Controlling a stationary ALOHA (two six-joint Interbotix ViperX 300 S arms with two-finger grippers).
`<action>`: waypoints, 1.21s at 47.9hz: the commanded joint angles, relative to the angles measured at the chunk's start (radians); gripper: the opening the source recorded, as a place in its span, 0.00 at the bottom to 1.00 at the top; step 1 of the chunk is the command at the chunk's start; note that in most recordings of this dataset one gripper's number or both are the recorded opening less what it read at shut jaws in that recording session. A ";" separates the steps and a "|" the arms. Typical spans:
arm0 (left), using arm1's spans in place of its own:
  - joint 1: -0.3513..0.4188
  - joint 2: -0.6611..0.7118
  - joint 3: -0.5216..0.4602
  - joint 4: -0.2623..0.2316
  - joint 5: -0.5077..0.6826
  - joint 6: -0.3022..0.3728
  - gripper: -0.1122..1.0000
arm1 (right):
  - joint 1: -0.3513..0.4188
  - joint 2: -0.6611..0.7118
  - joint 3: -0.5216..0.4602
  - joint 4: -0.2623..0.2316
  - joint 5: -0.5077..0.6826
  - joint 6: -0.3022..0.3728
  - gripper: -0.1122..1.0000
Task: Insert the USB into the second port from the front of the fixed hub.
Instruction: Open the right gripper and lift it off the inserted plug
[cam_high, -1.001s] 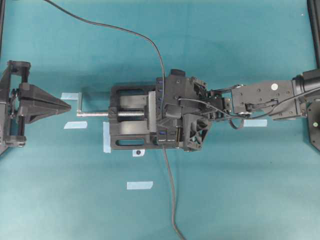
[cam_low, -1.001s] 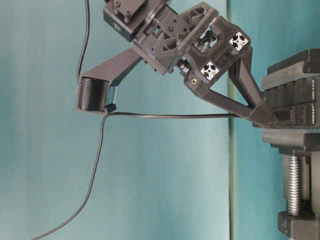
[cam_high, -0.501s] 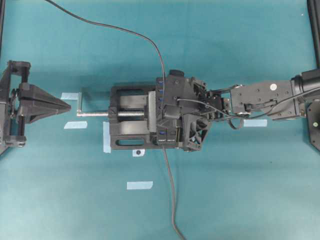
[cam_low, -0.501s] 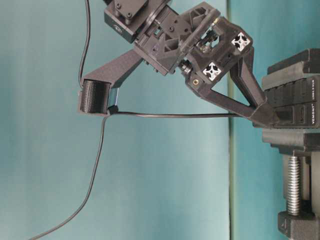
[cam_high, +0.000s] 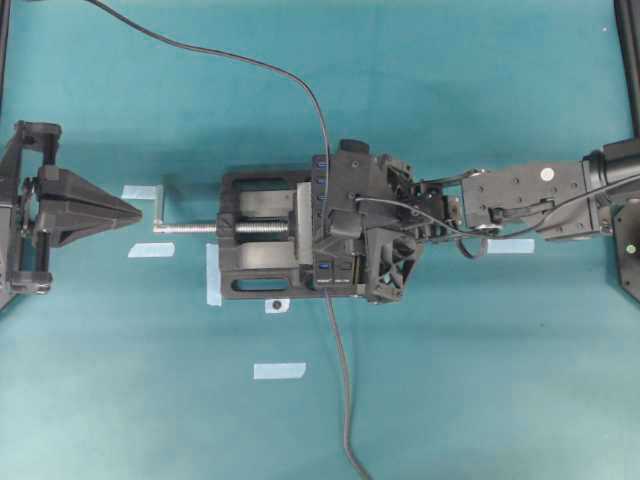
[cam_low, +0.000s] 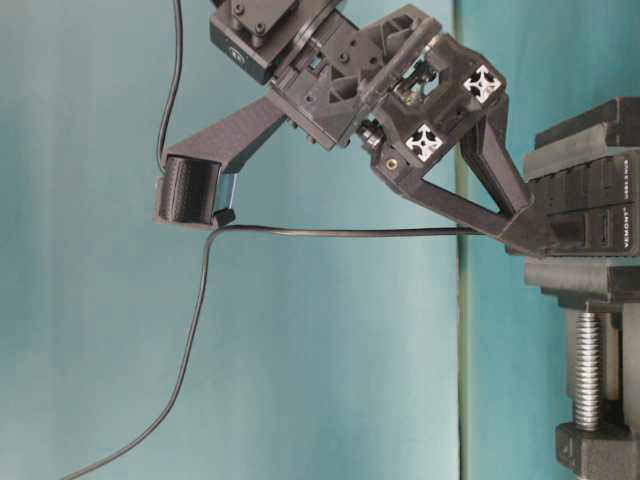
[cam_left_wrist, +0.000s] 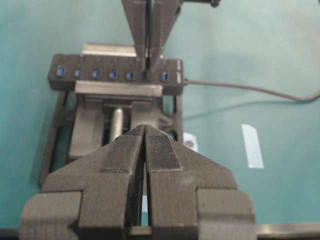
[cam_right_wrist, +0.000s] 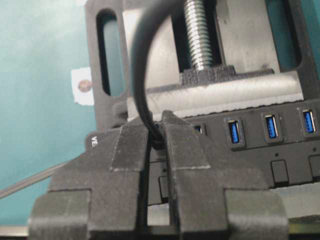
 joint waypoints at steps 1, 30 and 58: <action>0.002 0.005 -0.012 0.002 -0.005 -0.002 0.10 | -0.002 -0.009 -0.003 0.002 -0.011 0.011 0.19; 0.000 0.005 -0.012 0.002 -0.005 0.000 0.10 | 0.002 -0.023 -0.005 0.002 -0.032 0.011 0.85; 0.000 0.005 -0.014 0.003 -0.005 -0.002 0.10 | 0.003 -0.048 0.003 0.002 -0.023 0.011 0.85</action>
